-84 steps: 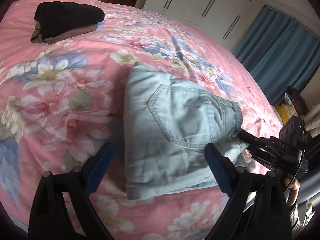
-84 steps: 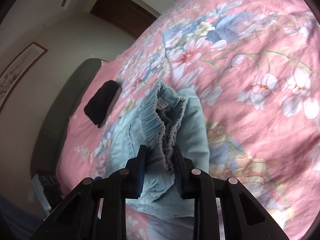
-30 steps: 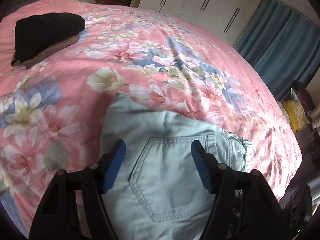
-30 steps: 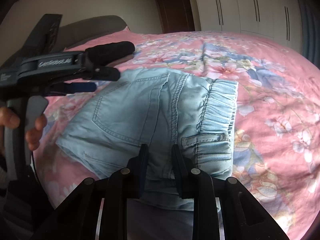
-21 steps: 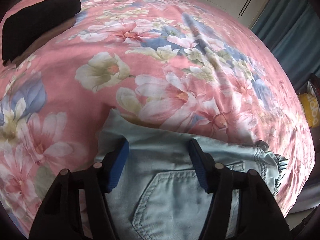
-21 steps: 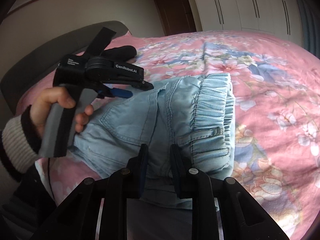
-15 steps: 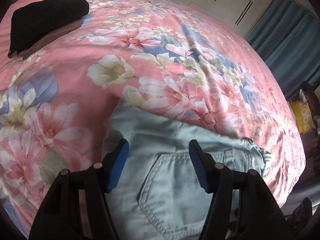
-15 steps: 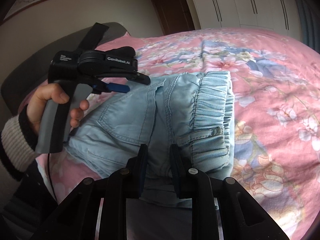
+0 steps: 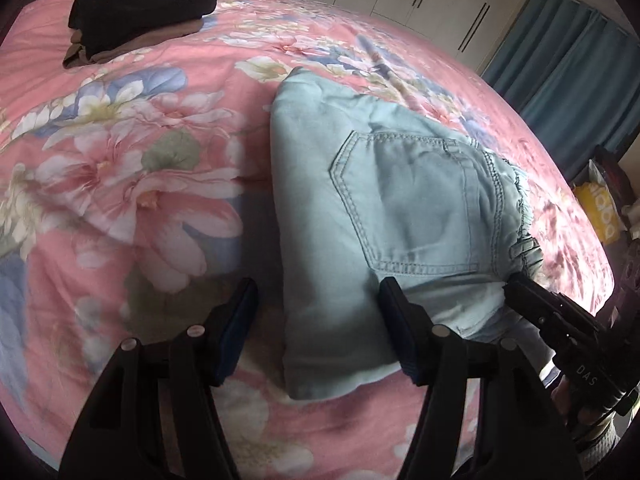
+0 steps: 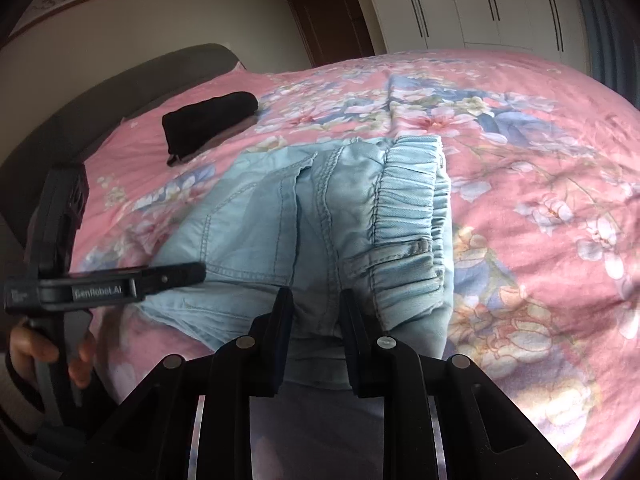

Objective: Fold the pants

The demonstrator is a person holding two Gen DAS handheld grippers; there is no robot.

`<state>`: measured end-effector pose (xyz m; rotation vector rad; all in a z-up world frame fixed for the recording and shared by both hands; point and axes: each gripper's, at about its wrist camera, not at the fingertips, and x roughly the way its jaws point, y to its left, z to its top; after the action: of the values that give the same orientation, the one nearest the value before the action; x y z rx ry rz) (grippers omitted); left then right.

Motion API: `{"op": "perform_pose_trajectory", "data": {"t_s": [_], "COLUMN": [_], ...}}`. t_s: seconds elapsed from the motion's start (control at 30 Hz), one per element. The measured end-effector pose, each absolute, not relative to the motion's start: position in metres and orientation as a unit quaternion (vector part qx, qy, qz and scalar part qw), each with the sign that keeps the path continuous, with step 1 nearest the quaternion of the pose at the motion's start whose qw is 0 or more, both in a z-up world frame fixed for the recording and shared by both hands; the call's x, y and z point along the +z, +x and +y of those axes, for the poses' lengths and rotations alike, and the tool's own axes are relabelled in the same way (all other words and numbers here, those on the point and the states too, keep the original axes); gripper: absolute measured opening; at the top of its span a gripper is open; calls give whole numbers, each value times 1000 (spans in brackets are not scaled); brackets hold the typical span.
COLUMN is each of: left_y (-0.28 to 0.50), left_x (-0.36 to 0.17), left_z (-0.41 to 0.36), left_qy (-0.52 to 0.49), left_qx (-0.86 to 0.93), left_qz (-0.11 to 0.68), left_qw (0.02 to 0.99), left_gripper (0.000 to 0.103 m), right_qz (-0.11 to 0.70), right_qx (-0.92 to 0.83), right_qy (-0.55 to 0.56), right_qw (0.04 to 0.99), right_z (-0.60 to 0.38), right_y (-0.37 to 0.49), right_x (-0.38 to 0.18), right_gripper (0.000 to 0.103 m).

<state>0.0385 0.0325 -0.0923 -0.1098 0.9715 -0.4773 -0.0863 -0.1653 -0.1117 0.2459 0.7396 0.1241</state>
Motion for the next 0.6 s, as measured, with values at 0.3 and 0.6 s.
{"op": "perform_pose_trajectory", "data": {"t_s": [0.3, 0.6], "left_y": [41, 42], "left_x": [-92, -91], "left_z": [36, 28], "left_qy": [-71, -53], "left_qx": [-227, -213], "left_qz": [473, 479], "left_qw": [848, 850], "left_gripper": [64, 67], "right_qz": [372, 358], "right_qx": [43, 51], "right_qy": [108, 168], "right_qw": [921, 917], "right_z": [-163, -177], "right_y": [-88, -94], "right_x": [-106, -102], "right_gripper": [22, 23]}}
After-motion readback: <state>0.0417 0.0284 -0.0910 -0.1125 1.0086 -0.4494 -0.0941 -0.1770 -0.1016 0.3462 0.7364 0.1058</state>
